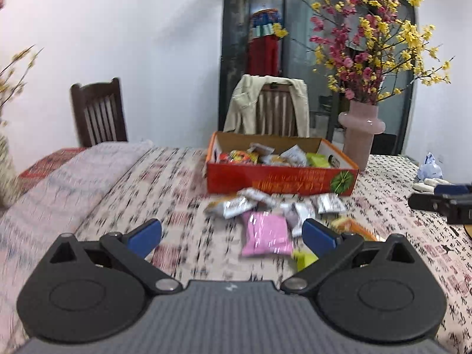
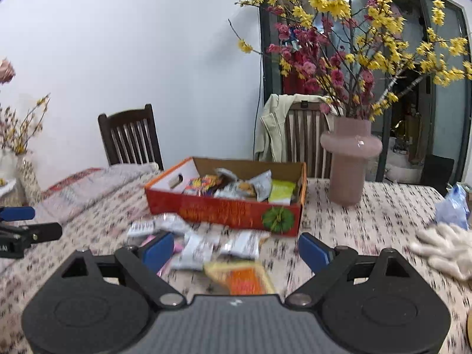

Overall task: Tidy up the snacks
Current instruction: 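Move both open tools back over the snack pile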

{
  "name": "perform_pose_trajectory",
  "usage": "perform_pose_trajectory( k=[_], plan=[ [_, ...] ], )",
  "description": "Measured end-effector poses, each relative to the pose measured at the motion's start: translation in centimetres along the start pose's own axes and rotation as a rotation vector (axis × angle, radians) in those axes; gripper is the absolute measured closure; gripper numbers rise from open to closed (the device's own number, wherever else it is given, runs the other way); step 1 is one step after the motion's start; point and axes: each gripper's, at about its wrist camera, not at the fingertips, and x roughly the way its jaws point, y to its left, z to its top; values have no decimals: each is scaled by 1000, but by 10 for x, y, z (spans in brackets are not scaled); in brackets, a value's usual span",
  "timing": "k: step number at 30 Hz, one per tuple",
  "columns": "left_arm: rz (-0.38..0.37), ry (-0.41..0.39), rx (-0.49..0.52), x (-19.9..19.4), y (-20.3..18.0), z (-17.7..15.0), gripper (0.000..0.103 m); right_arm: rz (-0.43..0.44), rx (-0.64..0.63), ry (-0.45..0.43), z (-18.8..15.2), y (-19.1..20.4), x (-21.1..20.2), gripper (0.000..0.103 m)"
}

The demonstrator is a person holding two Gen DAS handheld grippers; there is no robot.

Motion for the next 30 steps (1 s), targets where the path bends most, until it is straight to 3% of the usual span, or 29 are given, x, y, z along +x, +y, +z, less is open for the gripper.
perform_pose_trajectory(
  k=[6,13,25,30],
  plan=[
    [21,49,62,-11,-10,-35,0,8,-18,5,-50,22,-26,8],
    [-18,87,63,-12,-18,-60,0,31,3,78,-89,32,-33,6],
    [-52,129,56,5,-17,-62,0,22,11,128,-93,33,-17,6],
    [-62,141,13,17,-5,-48,0,19,11,140,-87,31,-7,6]
  ],
)
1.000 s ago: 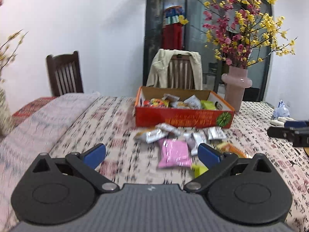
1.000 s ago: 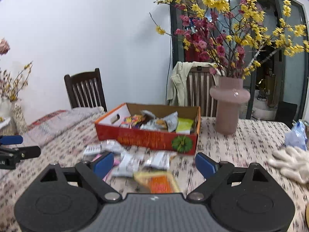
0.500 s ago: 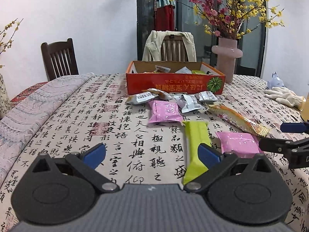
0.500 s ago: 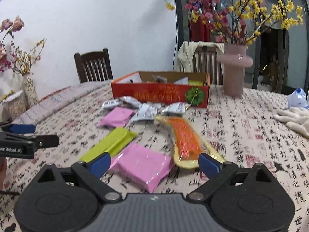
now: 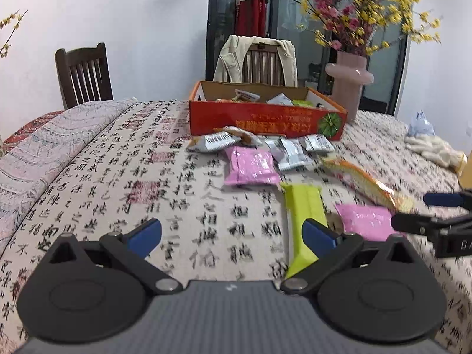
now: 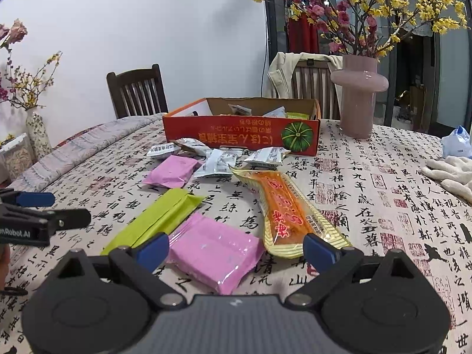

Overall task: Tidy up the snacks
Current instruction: 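Move both open tools back over the snack pile, then grasp a yellow-and-white packet with the left tool while the right grasps a white packet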

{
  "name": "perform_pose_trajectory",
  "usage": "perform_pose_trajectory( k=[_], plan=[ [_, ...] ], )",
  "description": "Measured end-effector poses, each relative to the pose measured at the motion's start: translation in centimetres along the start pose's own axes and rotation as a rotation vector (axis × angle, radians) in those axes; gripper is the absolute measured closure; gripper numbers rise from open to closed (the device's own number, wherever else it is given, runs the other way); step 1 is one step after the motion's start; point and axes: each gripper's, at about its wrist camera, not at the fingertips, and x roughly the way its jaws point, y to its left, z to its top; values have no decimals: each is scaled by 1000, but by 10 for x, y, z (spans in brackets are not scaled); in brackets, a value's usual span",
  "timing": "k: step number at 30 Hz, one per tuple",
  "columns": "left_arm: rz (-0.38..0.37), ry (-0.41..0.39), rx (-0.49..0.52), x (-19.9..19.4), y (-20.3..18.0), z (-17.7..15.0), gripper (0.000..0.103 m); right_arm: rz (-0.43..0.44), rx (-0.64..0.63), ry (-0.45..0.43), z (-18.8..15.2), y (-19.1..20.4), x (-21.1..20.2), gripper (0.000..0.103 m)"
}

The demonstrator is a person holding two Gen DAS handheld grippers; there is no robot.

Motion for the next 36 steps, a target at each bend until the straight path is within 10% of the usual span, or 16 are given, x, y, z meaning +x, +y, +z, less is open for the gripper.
perform_pose_trajectory(
  k=[7,17,32,36],
  plan=[
    [6,1,-99,23,26,51,6,5,-20,-6,29,-6,16,6],
    [-29,32,51,113,28,115,11,48,-44,-26,99,-11,68,9],
    [-134,159,47,223,48,106,29,103,-20,184,109,9,199,37],
    [-150,133,30,221,51,106,52,131,-7,185,105,10,209,58]
  ],
)
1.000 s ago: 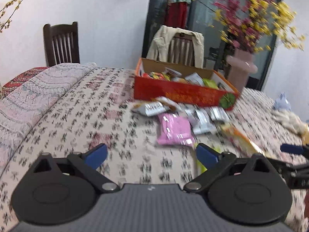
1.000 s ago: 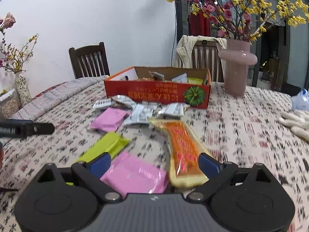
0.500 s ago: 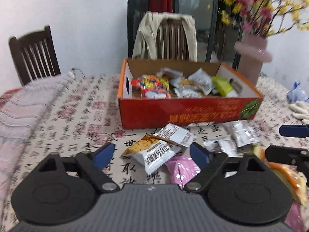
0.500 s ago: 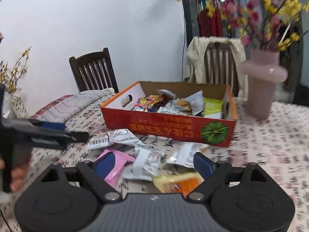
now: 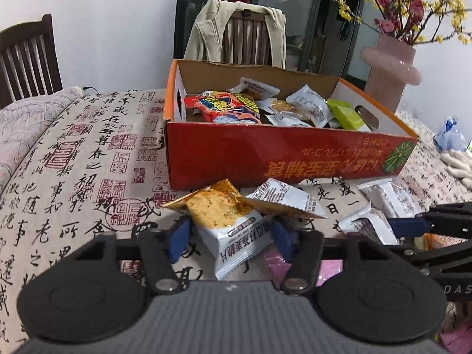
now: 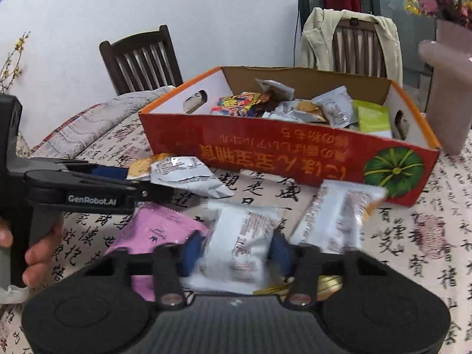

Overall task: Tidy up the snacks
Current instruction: 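Grasp a yellow-and-white packet with the left tool while the right grasps a white packet, then carry both packets into the orange box and open both tools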

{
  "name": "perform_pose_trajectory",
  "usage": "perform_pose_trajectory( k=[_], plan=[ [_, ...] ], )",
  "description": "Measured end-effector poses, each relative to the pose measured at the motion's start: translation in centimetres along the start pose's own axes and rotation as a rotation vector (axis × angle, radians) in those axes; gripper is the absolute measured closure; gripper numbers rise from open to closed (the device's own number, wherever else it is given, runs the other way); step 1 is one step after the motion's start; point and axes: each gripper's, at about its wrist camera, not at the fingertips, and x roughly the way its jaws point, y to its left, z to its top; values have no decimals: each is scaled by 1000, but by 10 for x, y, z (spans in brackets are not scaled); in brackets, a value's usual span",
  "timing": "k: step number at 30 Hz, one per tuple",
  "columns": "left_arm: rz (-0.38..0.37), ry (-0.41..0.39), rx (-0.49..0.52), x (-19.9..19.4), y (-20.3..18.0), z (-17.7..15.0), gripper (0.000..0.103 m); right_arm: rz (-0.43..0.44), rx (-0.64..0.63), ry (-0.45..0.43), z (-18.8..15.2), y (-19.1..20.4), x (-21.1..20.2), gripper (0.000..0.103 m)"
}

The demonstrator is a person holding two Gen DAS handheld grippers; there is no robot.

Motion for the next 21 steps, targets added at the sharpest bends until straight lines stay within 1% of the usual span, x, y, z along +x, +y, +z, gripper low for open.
perform_pose_trajectory(
  k=[1,3,4,5,8,13,16,18,21],
  plan=[
    [-1,-3,-7,-2,0,1,61,0,0,-4,0,0,-1,59],
    [9,8,-20,-8,-1,0,70,-4,-12,-13,-1,2,-4,62],
    [21,5,-23,-12,-2,-1,77,-7,-13,-21,-1,2,-7,62],
    [34,-2,-23,-18,-2,-3,79,-7,-11,-32,-2,2,-12,62],
    [65,-23,-31,-37,0,-12,82,3,-8,-65,-3,1,-28,64],
    [65,-69,-72,-82,-1,-25,83,4,2,-114,-11,0,-63,65],
    [70,-108,-78,-117,-12,-35,83,7,2,-153,-18,3,-90,65],
    [50,-135,-75,-138,-21,-45,83,9,-6,-186,-27,6,-112,65],
    [15,-132,-98,-160,-35,-63,83,24,4,-212,-47,11,-140,65]
  ],
)
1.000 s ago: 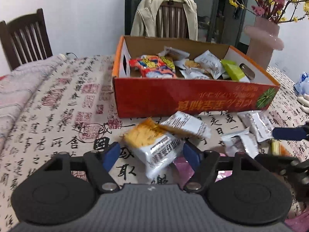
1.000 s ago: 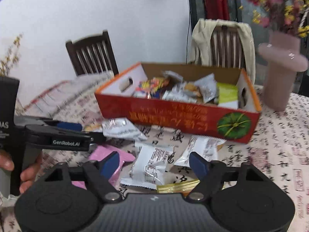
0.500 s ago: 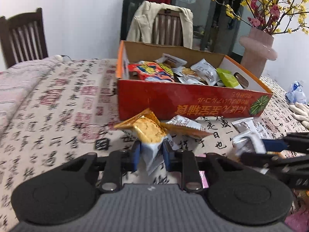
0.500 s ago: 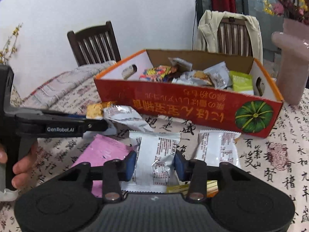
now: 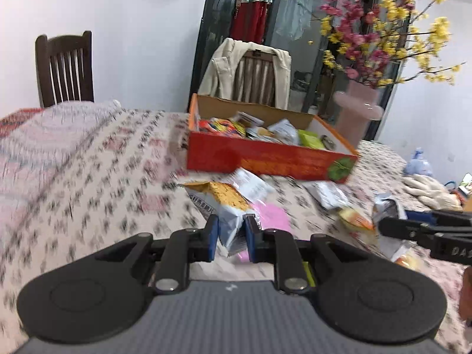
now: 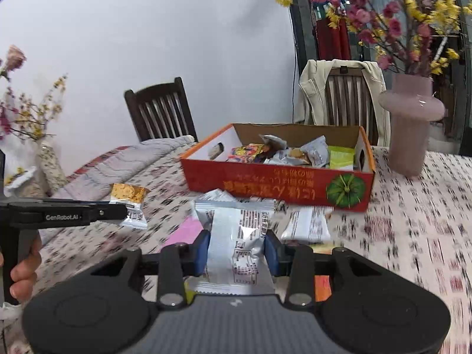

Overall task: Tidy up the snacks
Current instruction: 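Carry both packets into the orange box and open both tools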

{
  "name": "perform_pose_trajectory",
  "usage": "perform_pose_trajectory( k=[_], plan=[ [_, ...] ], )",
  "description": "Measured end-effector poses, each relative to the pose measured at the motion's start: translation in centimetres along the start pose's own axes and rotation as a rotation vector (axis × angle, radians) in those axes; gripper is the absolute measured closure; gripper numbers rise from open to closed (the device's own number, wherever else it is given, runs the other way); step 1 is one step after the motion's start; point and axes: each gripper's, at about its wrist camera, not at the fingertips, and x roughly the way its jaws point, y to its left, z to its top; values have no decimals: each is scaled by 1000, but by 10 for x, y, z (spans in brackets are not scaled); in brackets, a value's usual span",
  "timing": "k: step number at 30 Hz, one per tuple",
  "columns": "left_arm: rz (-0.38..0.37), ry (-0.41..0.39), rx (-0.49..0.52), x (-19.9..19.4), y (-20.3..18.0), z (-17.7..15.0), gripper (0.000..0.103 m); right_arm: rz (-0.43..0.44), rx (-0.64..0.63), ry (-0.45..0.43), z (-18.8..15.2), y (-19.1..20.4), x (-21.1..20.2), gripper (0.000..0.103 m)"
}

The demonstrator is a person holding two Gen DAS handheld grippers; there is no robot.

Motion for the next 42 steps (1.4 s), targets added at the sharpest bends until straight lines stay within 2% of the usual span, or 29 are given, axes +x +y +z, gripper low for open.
perform_pose_trajectory(
  k=[5,12,19,25,29,34,39,42],
  plan=[
    [-57,13,-48,-35,-19,-32,83,-11,7,-15,-33,8,-43,65],
    [-50,5,3,-59,-38,-46,83,-14,41,7,-70,11,-71,65],
    [-30,-7,33,-61,-42,-48,83,-36,51,-16,-77,7,-83,65],
    [-33,1,32,-51,-34,-41,83,-36,53,-1,-74,8,-74,65],
    [-14,-29,85,-42,-29,-19,83,-17,39,3,-59,7,-64,65],
    [23,-111,169,-24,-18,30,83,-21,-33,-48,-15,8,-48,65],
    [26,-148,233,18,-10,81,83,6,-36,-64,41,0,-8,65],
    [17,-122,221,55,-2,106,83,32,-7,-63,77,-7,27,65]
  ],
)
